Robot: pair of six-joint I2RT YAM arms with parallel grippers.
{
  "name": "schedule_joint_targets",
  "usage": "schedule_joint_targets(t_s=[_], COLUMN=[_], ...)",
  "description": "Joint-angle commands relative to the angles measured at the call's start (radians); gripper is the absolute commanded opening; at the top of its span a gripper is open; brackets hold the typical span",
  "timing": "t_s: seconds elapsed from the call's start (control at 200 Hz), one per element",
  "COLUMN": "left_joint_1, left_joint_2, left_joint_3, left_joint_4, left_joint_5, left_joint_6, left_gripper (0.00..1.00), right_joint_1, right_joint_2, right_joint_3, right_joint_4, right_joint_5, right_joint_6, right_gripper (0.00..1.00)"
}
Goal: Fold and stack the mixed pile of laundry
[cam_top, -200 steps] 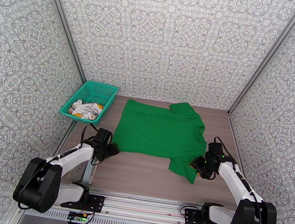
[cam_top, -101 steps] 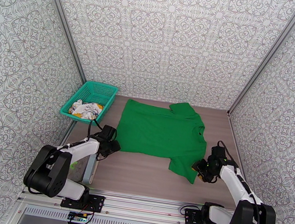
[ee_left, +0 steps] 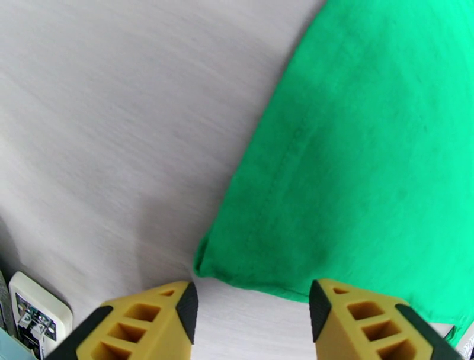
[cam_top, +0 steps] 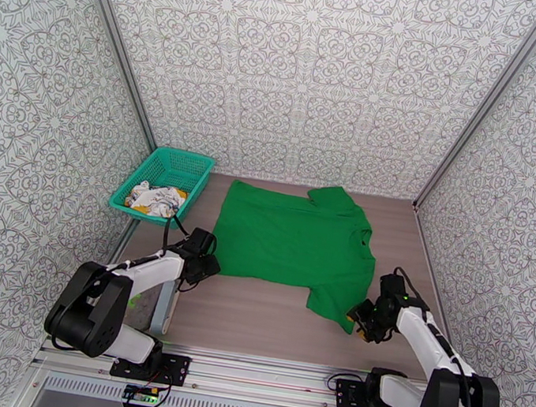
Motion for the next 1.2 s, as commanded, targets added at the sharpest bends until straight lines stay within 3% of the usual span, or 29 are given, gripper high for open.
schedule_joint_targets(t_s=[0.0,0.095,0.31,0.49,0.565,0.715,0.855,1.195], left_joint_1=[-0.006,-0.005,-0.011,-0.02,-0.021,-0.04,-0.063,-0.083], left_joint_2=[0.007,0.023,0.065,0.076,0.081,0.051,-0.004,-0.131], left_joint_3=[0.011,0.015,0.026,0.035,0.041,0.049,0.053,0.035], left_joint_4=[0.086,0.088,0.087,0.07,0.065,0.036,-0.01,-0.063], left_joint_5=[-0.035,-0.045,-0.061,-0.091,-0.093,-0.117,-0.151,-0.184], left_joint_6=[-0.009,-0.009,-0.037,-0.045,-0.045,-0.038,-0.015,0.02], left_gripper=[0.6,0.6,0.57,0.51,0.45,0.16,0.0,0.0], right_joint_1=[0.041,0.062,0.062,0.063,0.063,0.062,0.062,0.062], right_joint_2=[0.034,0.055,0.044,0.027,0.026,-0.001,-0.06,-0.207], right_joint_3=[-0.034,-0.046,-0.001,0.033,0.036,0.049,0.078,0.162], right_joint_4=[0.066,0.093,0.074,0.055,0.058,0.043,-0.027,-0.246], right_joint_5=[-0.005,0.004,0.042,0.047,0.037,0.033,0.072,0.111], right_joint_6=[0.067,0.084,0.05,0.029,0.027,0.026,0.011,-0.04], right_gripper=[0.41,0.37,0.11,0.0,0.0,0.0,0.0,0.0])
